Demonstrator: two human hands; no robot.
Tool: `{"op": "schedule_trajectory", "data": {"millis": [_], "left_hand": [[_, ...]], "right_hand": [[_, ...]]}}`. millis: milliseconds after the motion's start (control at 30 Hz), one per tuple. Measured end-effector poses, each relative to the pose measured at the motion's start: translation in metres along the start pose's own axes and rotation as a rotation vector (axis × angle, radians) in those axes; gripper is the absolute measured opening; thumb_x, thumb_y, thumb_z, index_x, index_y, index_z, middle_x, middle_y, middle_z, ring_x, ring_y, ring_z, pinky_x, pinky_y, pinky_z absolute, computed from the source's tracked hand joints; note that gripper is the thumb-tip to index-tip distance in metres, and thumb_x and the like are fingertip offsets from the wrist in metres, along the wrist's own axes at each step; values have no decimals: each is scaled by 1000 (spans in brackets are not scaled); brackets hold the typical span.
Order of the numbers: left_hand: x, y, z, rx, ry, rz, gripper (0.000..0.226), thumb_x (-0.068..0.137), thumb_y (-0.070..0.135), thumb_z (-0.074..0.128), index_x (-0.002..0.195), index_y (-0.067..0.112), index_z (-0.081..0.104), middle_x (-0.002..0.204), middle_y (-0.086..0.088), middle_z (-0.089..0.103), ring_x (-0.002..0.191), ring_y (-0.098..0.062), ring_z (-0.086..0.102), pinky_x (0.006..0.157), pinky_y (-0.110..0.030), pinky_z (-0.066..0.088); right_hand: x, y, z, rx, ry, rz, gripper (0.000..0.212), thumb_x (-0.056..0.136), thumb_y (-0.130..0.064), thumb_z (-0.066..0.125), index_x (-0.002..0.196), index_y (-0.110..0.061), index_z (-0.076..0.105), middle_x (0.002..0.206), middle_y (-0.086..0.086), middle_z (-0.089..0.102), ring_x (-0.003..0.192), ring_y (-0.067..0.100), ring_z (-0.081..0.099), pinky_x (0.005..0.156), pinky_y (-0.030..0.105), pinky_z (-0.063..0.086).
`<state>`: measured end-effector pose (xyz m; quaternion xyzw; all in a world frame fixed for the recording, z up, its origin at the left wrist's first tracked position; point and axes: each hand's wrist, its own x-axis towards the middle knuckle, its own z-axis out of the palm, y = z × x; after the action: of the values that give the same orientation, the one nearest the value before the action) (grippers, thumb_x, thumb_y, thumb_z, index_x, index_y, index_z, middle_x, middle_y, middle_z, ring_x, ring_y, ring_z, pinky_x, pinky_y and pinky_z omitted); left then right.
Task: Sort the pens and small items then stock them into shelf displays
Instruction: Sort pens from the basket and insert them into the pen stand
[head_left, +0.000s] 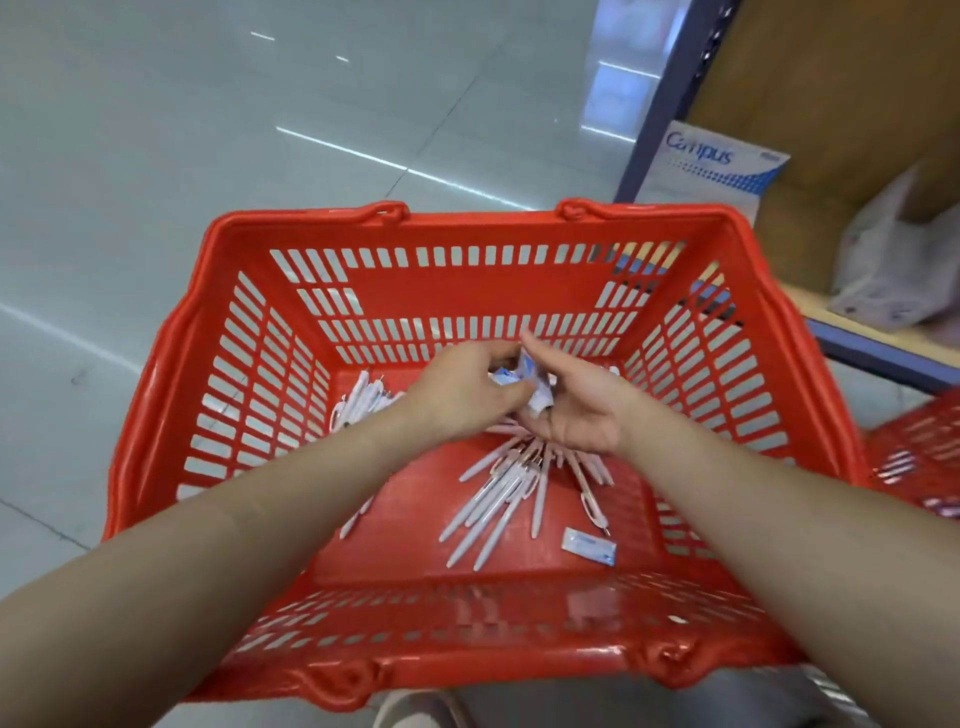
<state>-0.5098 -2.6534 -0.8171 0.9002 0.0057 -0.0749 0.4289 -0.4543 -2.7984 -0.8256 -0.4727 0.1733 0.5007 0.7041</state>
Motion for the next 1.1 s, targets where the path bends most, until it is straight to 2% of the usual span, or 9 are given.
{"op": "schedule_trajectory", "data": {"millis": [133, 233, 367, 500, 633, 767, 933, 1033, 1100], "left_hand": [[0, 2, 30, 102, -57, 88, 28, 76, 26, 66, 103, 22, 62, 98, 6, 64, 88, -12, 59, 79, -27, 47], [-5, 2, 59, 404, -438, 247, 15, 77, 23, 64, 90, 16, 64, 92, -3, 66, 87, -24, 61, 73, -32, 48], [-10, 5, 99, 739, -780, 532, 34, 79, 28, 67, 108, 11, 63, 105, -12, 62, 98, -33, 59, 71, -37, 49], [-8, -1, 119, 842, -783, 596, 39, 81, 29, 65, 115, 11, 58, 108, -11, 61, 99, -35, 60, 71, -40, 52], [-7, -3, 115, 895, -720, 627, 36, 77, 20, 64, 109, 5, 60, 107, -14, 60, 101, -35, 58, 73, -41, 51], [-1, -18, 65, 765, -425, 457, 37, 76, 31, 66, 103, 8, 56, 101, -11, 56, 97, -29, 53, 66, -34, 38], [-6, -70, -10, 842, -120, -73, 40, 81, 35, 60, 109, 8, 50, 109, -12, 57, 103, -31, 52, 80, -36, 42], [-24, -96, -16, 830, -80, -346, 42, 90, 33, 52, 119, 3, 44, 118, -18, 55, 108, -35, 52, 87, -37, 39], [-36, -103, -4, 775, -89, -361, 44, 90, 30, 49, 125, 4, 41, 124, -19, 52, 113, -35, 50, 93, -38, 38]], "right_hand": [[-24, -13, -39, -653, 230, -51, 15, 84, -22, 74, 91, -15, 63, 74, 5, 67, 65, 18, 65, 50, 22, 44], [-30, -10, -54, -971, 446, -267, 24, 73, 0, 78, 76, -10, 56, 63, 3, 53, 57, 13, 49, 45, 18, 39], [-30, -4, -59, -943, 515, -349, 28, 69, 1, 82, 82, -12, 61, 71, 1, 56, 66, 12, 50, 52, 21, 38], [-28, 5, -63, -878, 521, -298, 27, 69, -3, 83, 80, -17, 62, 75, 2, 63, 68, 16, 57, 64, 27, 45], [-26, 5, -62, -793, 499, -295, 28, 73, -5, 81, 94, -14, 64, 79, 5, 67, 65, 17, 61, 58, 26, 49], [-16, 5, -61, -732, 515, -253, 22, 76, -15, 81, 85, -10, 62, 79, 9, 65, 67, 20, 61, 61, 30, 48], [-6, 8, -44, -442, 346, -51, 35, 80, -7, 76, 108, 2, 58, 95, 19, 71, 79, 28, 69, 80, 44, 56], [2, 10, -37, -395, 315, -18, 32, 81, -3, 72, 110, 1, 60, 91, 17, 71, 77, 26, 69, 76, 42, 58], [4, 12, -32, -393, 305, -14, 25, 83, 0, 69, 107, 0, 61, 90, 17, 69, 75, 27, 69, 67, 38, 59]]}}
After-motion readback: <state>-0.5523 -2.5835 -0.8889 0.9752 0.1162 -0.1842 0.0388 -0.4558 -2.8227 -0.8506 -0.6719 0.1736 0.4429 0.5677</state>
